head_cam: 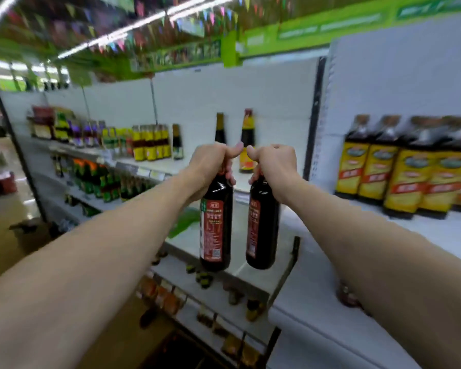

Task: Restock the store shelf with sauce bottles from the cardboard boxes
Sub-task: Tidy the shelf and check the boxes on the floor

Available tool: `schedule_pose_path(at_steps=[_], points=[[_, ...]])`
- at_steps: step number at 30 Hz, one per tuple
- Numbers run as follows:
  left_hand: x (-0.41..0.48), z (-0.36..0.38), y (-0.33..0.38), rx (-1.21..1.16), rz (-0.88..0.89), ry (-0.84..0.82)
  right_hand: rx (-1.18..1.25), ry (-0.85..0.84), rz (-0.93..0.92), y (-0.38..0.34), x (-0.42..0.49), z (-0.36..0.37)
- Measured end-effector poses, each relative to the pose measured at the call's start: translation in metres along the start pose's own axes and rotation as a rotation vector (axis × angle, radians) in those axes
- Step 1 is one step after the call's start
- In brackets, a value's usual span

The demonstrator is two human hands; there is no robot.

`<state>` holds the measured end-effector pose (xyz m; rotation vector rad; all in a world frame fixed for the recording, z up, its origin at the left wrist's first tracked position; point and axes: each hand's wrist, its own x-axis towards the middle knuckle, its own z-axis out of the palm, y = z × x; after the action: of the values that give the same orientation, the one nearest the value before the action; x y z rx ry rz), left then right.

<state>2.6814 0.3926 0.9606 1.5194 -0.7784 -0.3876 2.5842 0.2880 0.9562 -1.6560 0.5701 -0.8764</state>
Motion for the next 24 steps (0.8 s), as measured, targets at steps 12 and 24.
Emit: schedule_pose_path(at_steps=[12, 24], points=[[-0.093, 0.291, 0.149, -0.102, 0.223, -0.230, -0.150, 0.331, -0.106, -0.089, -0.106, -0.338], [-0.207, 0.608, 0.229, -0.250, 0.273, -0.664, -0.319, 0.805, -0.049, -0.106, -0.232, -0.638]])
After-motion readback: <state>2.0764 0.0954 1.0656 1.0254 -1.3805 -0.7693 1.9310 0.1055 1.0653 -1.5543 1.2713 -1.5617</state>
